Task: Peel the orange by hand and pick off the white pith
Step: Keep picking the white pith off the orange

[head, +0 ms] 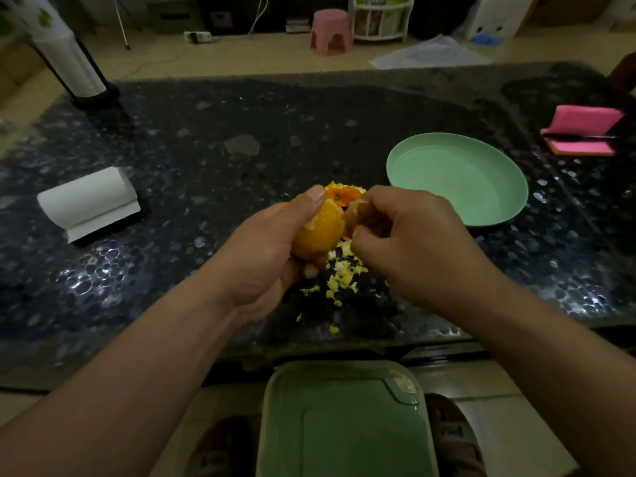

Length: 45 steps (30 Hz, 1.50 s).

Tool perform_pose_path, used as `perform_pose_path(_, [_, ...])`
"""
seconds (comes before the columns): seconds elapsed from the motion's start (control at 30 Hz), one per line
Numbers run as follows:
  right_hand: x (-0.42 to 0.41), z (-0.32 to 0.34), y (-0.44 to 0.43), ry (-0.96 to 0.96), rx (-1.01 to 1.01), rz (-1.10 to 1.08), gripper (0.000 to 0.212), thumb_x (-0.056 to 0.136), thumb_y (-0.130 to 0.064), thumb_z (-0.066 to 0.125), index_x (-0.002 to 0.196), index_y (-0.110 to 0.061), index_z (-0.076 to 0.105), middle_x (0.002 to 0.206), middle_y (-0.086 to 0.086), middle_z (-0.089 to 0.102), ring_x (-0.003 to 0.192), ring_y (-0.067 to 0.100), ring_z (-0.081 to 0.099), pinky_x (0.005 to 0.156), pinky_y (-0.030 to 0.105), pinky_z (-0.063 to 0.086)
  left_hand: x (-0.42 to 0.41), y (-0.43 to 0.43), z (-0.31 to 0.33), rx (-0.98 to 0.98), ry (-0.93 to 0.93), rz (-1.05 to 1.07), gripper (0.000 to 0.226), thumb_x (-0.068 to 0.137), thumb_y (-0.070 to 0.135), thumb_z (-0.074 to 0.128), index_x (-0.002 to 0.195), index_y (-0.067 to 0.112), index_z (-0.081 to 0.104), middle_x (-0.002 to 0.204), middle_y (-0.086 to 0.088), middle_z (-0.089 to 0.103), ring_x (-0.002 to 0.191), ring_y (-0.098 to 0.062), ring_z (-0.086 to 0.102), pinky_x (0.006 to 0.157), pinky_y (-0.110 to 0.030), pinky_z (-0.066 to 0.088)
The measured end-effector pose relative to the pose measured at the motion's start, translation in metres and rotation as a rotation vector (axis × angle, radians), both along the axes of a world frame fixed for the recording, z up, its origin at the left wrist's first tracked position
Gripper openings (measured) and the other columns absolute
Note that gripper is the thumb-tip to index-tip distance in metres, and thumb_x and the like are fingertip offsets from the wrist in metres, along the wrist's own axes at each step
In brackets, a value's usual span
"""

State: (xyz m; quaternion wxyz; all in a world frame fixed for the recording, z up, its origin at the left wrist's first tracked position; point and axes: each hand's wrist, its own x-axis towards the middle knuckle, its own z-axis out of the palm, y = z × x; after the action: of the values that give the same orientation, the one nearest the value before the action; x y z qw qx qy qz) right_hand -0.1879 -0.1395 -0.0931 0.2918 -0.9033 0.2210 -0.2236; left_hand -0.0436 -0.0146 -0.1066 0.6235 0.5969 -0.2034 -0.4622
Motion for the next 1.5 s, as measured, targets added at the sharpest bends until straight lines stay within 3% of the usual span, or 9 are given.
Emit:
perform_pose_path(0.2, [-0.003, 0.003, 0.000, -0.026, 0.149, 0.003, 0.006, 0.090, -0.028, 0.080, 0.095, -0.027, 0.076, 0.078, -0.015, 0.070, 0.077, 0.001, 0.066, 0.065, 0.009, 0.046, 0.001, 0.000, 0.003, -0.027, 0.021, -0.008, 0.052, 0.098, 0.048, 0.062, 0.123, 0.003, 0.064, 0.100, -0.014, 0.064, 0.070, -0.017, 0.055, 0.054, -0.028, 0.043])
perform_pose_path(0.3, [-0.001, 0.002, 0.003, -0.044, 0.097, -0.029, 0.003, 0.091, -0.027, 0.077, 0.089, -0.026, 0.075, 0.073, -0.015, 0.068, 0.074, 0.002, 0.066, 0.063, 0.013, 0.048, 0.000, 0.001, 0.000, -0.003, -0.089, -0.006, 0.049, 0.098, 0.054, 0.065, 0.115, 0.008, 0.065, 0.097, -0.009, 0.065, 0.073, -0.016, 0.057, 0.058, -0.030, 0.045])
perform_pose_path(0.43, [0.002, -0.001, 0.007, -0.009, -0.025, -0.054, 0.013, 0.090, -0.023, 0.073, 0.079, -0.020, 0.067, 0.067, -0.007, 0.062, 0.063, 0.012, 0.059, 0.060, 0.034, 0.050, -0.005, 0.002, -0.005, 0.054, -0.242, 0.024, 0.056, 0.088, 0.063, 0.067, 0.116, 0.014, 0.064, 0.096, -0.005, 0.068, 0.076, -0.018, 0.060, 0.066, -0.035, 0.050])
perform_pose_path(0.6, [0.004, -0.002, 0.010, -0.031, -0.085, -0.079, 0.023, 0.085, -0.022, 0.070, 0.069, -0.019, 0.055, 0.058, -0.003, 0.051, 0.052, 0.014, 0.046, 0.051, 0.032, 0.035, -0.008, 0.002, -0.003, 0.076, -0.258, 0.024, 0.055, 0.092, 0.062, 0.068, 0.116, 0.013, 0.064, 0.095, -0.004, 0.069, 0.078, -0.017, 0.061, 0.069, -0.037, 0.051])
perform_pose_path(0.8, [0.002, -0.001, 0.006, -0.049, -0.042, -0.030, 0.021, 0.088, -0.023, 0.072, 0.073, -0.020, 0.058, 0.061, -0.004, 0.053, 0.056, 0.015, 0.050, 0.052, 0.033, 0.042, -0.004, 0.004, 0.001, 0.031, -0.118, -0.051, 0.055, 0.100, 0.051, 0.063, 0.120, 0.000, 0.063, 0.091, -0.008, 0.063, 0.071, -0.017, 0.056, 0.055, -0.029, 0.043])
perform_pose_path(1.0, [-0.002, 0.003, 0.000, -0.063, 0.103, 0.042, 0.015, 0.090, -0.018, 0.073, 0.078, -0.022, 0.065, 0.060, -0.008, 0.055, 0.056, 0.007, 0.050, 0.053, 0.015, 0.037, -0.001, 0.010, 0.009, 0.039, 0.096, -0.125, 0.038, 0.096, 0.046, 0.060, 0.110, 0.011, 0.069, 0.086, -0.010, 0.067, 0.061, -0.017, 0.054, 0.042, -0.020, 0.036])
perform_pose_path(1.2, [-0.004, 0.005, -0.005, -0.054, 0.192, 0.095, 0.013, 0.097, -0.018, 0.070, 0.085, -0.025, 0.069, 0.067, -0.011, 0.061, 0.060, 0.005, 0.055, 0.055, 0.015, 0.042, 0.005, 0.016, 0.010, -0.017, 0.248, -0.161, 0.038, 0.094, 0.042, 0.062, 0.116, 0.012, 0.067, 0.106, -0.021, 0.065, 0.061, -0.019, 0.055, 0.038, -0.018, 0.036])
perform_pose_path(1.37, [-0.010, 0.010, 0.000, -0.088, 0.179, 0.119, 0.013, 0.094, -0.021, 0.070, 0.107, -0.026, 0.071, 0.089, -0.013, 0.070, 0.083, 0.007, 0.066, 0.067, 0.015, 0.049, 0.001, 0.015, 0.015, -0.046, 0.246, -0.110, 0.034, 0.094, 0.048, 0.062, 0.089, 0.022, 0.084, 0.098, -0.016, 0.070, 0.067, -0.022, 0.060, 0.041, -0.018, 0.040])
perform_pose_path(1.5, [-0.012, 0.010, 0.003, -0.104, 0.134, 0.098, 0.015, 0.094, -0.033, 0.076, 0.106, -0.027, 0.072, 0.086, -0.016, 0.068, 0.075, 0.004, 0.063, 0.064, 0.015, 0.046, -0.004, 0.012, 0.017, -0.045, 0.162, -0.045, 0.042, 0.099, 0.051, 0.056, 0.096, 0.018, 0.082, 0.098, -0.013, 0.071, 0.072, -0.020, 0.059, 0.045, -0.021, 0.042])
